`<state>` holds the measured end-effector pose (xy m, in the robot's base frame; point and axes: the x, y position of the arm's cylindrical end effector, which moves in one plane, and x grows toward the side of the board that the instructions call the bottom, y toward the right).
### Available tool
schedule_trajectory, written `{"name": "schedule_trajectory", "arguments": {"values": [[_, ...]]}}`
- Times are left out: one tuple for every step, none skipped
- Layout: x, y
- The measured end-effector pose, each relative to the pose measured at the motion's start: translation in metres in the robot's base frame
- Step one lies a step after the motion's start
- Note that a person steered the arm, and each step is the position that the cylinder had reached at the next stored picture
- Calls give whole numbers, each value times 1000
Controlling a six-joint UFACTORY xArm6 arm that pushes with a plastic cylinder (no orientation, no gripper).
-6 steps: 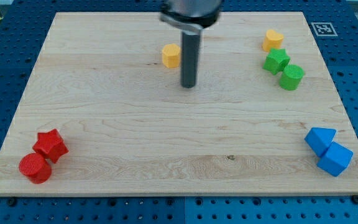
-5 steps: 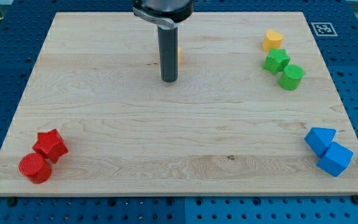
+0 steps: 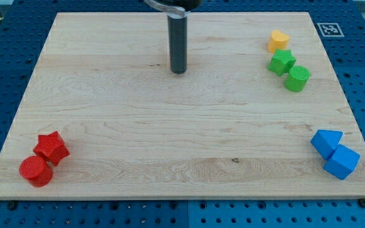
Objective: Push the yellow hexagon to the top center
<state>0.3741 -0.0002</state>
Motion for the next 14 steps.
{"name": "schedule_trajectory", "arguments": {"values": [[0,12],[0,1],[0,-32],[-9,-31],[-16,-30],[-16,-30],[-20,-29],[-31,-21],[-43,-12],[-57,5],[-77,18],[-87,21],[-99,36],[-116,51]]}}
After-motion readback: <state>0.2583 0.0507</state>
